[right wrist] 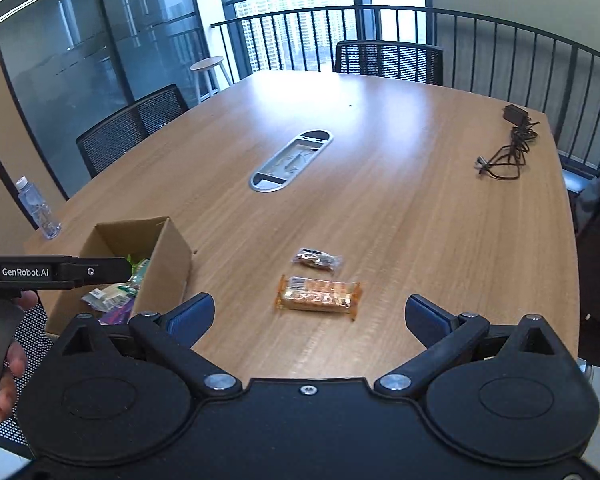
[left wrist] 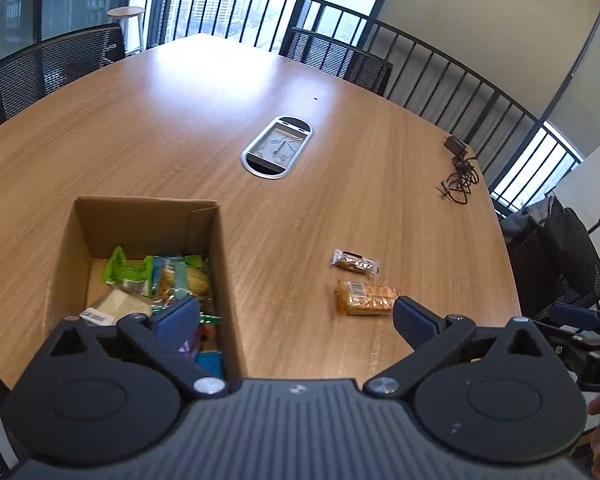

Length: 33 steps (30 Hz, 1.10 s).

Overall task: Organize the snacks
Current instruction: 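Withdraw both grippers from the box toward the orange wafer pack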

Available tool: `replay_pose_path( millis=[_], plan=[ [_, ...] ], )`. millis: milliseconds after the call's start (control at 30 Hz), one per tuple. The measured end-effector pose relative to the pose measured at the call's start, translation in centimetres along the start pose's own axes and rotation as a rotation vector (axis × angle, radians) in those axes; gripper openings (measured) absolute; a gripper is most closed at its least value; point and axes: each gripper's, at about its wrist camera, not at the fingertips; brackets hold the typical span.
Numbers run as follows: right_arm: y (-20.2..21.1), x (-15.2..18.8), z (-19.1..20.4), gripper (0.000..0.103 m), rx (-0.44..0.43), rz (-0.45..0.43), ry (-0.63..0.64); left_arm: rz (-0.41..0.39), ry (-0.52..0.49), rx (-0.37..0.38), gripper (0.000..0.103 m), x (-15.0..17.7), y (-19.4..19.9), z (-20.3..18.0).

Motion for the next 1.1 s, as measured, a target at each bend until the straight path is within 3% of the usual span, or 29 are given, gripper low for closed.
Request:
replay_pose_path(
  millis=[500,833,1100],
  plan=[
    [-1.7,0.3,-7.1,0.102,0.078,-0.011,-0.117,0.015,0.015,0.038,0.102,-0.6,-4.7,-4.4],
    [-3.9,0.6,-7.6,0.102,0.107,0.018,-0.100,0.104,0.076,0.023,0.100,-0.3,-11.9,-6.1],
    [-4.6,2.2,-7.8,0.102,0.106,0.047,-0.117,0.132,0.020,-0.020,0.099,0.0,-15.8,-6.9]
  ],
)
Point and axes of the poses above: each gripper's, at about its wrist camera, not at the fingertips, and y roughly against the way its jaws point, z to its left, x to its underside, and after that the axes turned 4 degrees about z, right-handed
